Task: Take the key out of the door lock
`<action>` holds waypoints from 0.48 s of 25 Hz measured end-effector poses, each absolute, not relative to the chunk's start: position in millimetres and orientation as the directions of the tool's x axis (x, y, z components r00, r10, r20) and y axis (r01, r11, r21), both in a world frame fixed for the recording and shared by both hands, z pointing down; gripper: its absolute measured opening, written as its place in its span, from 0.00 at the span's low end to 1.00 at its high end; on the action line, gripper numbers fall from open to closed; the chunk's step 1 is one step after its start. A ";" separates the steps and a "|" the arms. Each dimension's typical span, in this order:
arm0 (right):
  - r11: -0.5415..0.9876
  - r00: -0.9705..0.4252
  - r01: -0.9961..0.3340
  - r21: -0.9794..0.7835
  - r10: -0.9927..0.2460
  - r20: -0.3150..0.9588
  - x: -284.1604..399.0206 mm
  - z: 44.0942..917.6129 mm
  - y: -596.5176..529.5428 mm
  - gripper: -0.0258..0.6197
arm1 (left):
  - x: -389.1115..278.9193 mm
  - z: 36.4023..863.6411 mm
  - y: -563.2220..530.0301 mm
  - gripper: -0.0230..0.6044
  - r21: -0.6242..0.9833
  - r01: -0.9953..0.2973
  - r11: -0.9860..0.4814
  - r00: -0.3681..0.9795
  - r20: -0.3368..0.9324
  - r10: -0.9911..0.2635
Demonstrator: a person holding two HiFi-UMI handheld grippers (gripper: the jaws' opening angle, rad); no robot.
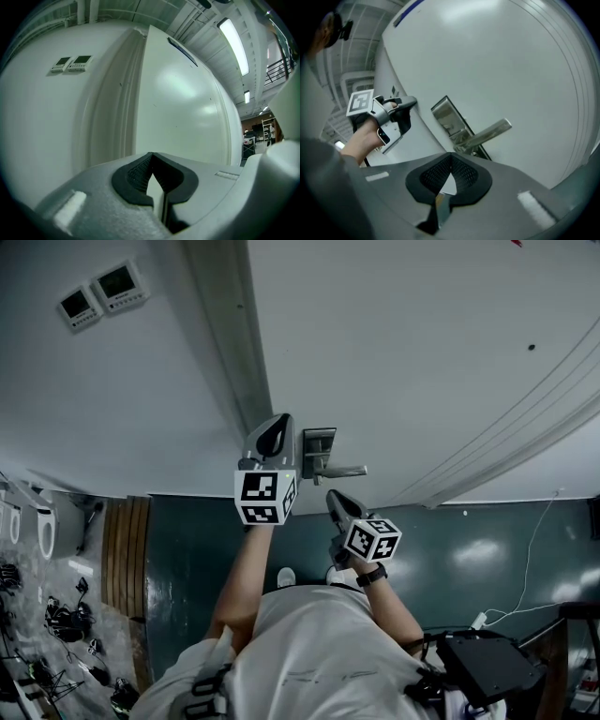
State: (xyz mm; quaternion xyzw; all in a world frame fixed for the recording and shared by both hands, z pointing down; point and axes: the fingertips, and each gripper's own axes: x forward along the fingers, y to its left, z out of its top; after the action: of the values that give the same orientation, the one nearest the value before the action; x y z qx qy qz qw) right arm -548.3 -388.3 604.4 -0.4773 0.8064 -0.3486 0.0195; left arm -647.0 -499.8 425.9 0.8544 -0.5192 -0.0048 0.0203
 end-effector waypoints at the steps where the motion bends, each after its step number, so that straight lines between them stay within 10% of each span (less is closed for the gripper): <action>1: 0.280 -0.557 -0.729 -0.624 -0.773 0.304 -547.3 611.0 -390.2 0.04 | -646.7 425.9 -500.1 0.04 0.038 -0.887 -0.461 0.462 0.014 -0.887; 12: 0.151 -0.655 -0.517 -0.842 -0.704 0.276 -549.6 668.8 -421.1 0.16 | -643.6 425.0 -502.7 0.04 0.039 -0.886 -0.462 0.462 0.010 -0.887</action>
State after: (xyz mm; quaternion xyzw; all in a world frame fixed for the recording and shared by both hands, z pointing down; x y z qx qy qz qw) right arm -549.6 -421.1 668.8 -0.4054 0.7530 -0.5102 0.0913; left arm -643.6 -502.7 425.0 0.8548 -0.5185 -0.0059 0.0189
